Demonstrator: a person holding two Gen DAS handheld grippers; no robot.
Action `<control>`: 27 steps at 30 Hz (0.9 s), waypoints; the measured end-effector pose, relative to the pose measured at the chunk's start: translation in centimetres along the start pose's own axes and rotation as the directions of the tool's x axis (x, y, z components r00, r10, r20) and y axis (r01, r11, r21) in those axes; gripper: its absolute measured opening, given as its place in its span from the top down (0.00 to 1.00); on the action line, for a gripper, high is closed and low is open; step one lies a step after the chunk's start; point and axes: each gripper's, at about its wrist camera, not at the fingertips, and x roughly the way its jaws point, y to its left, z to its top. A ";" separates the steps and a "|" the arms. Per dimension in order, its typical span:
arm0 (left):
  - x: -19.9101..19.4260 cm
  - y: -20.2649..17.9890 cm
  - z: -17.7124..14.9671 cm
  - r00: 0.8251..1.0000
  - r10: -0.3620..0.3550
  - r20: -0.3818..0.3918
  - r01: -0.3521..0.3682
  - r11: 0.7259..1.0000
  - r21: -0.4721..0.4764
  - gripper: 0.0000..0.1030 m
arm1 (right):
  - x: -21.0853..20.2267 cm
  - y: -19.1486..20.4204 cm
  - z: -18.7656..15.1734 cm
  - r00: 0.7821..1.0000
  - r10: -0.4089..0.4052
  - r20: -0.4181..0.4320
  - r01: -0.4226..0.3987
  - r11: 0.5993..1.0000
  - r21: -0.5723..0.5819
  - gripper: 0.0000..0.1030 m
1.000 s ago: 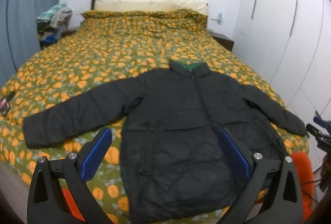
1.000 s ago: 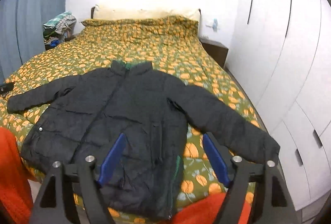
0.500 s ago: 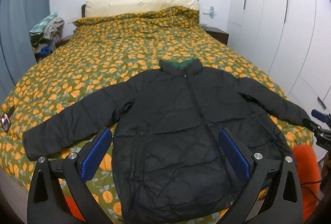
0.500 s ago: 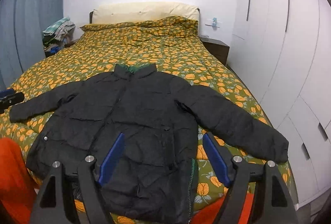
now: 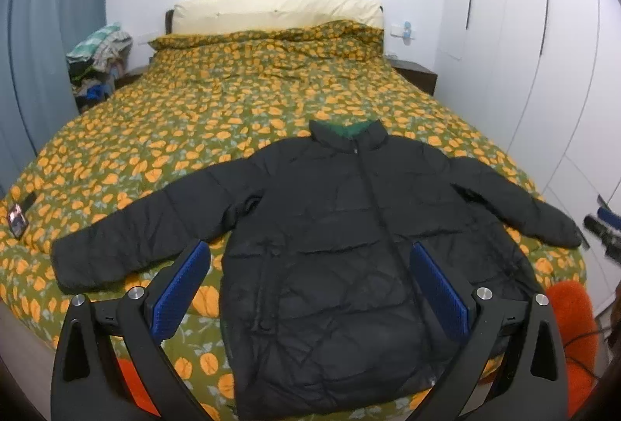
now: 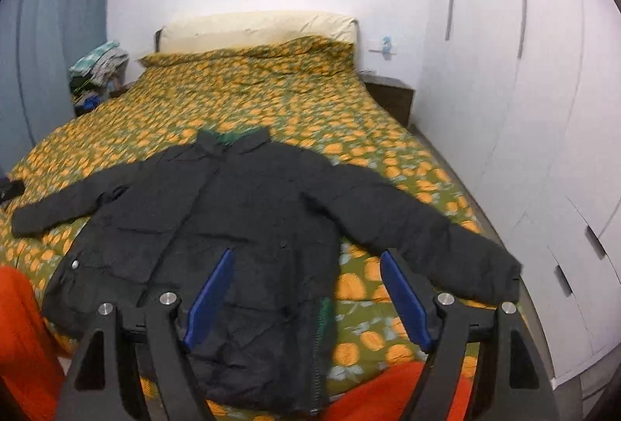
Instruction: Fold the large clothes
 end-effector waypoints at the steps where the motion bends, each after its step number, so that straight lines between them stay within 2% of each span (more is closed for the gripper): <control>1: 0.0 -0.1 0.0 1.000 0.001 0.000 -0.001 1.000 0.000 0.00 | -0.2 -1.3 0.2 1.000 -0.011 0.009 0.010 1.000 0.029 0.23; 3: 0.2 -0.1 -0.1 1.000 -0.001 -0.011 0.001 1.000 -0.003 0.00 | -0.3 -4.1 0.7 1.000 -0.027 0.014 0.025 0.995 0.099 0.23; 6: 0.9 -0.5 -0.5 0.999 -0.007 -0.039 0.007 1.000 0.000 0.00 | 0.3 -10.5 0.6 0.998 -0.061 0.006 0.058 0.967 0.248 0.23; 8: 1.6 -0.9 -0.7 0.998 0.000 -0.063 0.001 1.000 0.008 0.00 | 1.6 -16.1 -0.7 0.996 -0.085 -0.016 0.085 0.925 0.371 0.23; 9: 1.9 -1.1 -0.8 0.997 0.003 -0.074 -0.002 1.000 0.010 0.00 | 2.8 -19.3 -1.9 0.994 -0.100 -0.048 0.111 0.885 0.453 0.23; 11: 2.3 -1.5 -0.6 0.996 0.002 -0.091 -0.001 1.000 0.012 0.00 | 4.8 -23.7 -4.2 0.992 -0.081 -0.093 0.120 0.803 0.584 0.23; 12: 2.3 -1.6 -0.6 0.996 0.000 -0.093 0.001 1.000 0.012 0.00 | 6.1 -26.6 -6.2 0.993 -0.055 -0.106 0.113 0.724 0.680 0.23; 14: 2.5 -2.0 -0.4 0.995 0.003 -0.098 -0.002 1.000 0.015 0.00 | 8.0 -29.8 -8.8 0.993 -0.012 -0.114 0.098 0.611 0.785 0.23; 16: 2.8 -2.4 -0.2 0.994 0.010 -0.110 -0.008 1.000 0.023 0.00 | 10.1 -32.1 -11.0 0.995 0.028 -0.101 0.072 0.509 0.858 0.23; 17: 2.9 -2.6 -0.2 0.993 0.011 -0.116 -0.008 1.000 0.026 0.00 | 11.0 -32.8 -11.7 0.994 0.042 -0.099 0.067 0.478 0.876 0.23; 19: 3.2 -3.0 0.0 0.991 0.010 -0.131 -0.006 1.000 0.030 0.00 | 13.2 -33.9 -13.4 0.993 0.068 -0.099 0.065 0.388 0.919 0.23; 21: 3.5 -3.6 0.2 0.990 0.005 -0.141 0.000 1.000 0.031 0.00 | 15.1 -34.7 -14.7 0.990 0.087 -0.107 0.074 0.324 0.943 0.23; 23: 3.6 -4.2 0.3 0.989 0.002 -0.145 0.003 0.999 0.035 0.00 | 17.0 -35.1 -15.3 0.988 0.094 -0.120 0.087 0.296 0.951 0.24; 25: 3.7 -4.9 0.3 0.989 0.001 -0.147 0.006 0.999 0.044 0.00 | 18.1 -35.2 -15.3 0.989 0.067 -0.131 0.106 0.294 0.950 0.32; 26: 3.7 -5.2 0.3 0.989 0.000 -0.150 0.007 0.999 0.047 0.00 | 18.4 -35.3 -15.2 0.989 0.051 -0.142 0.121 0.300 0.946 0.45; 27: 3.8 -5.5 0.2 0.988 -0.001 -0.153 0.009 0.999 0.051 0.00 | 18.8 -35.2 -15.2 0.986 0.037 -0.160 0.141 0.307 0.941 0.65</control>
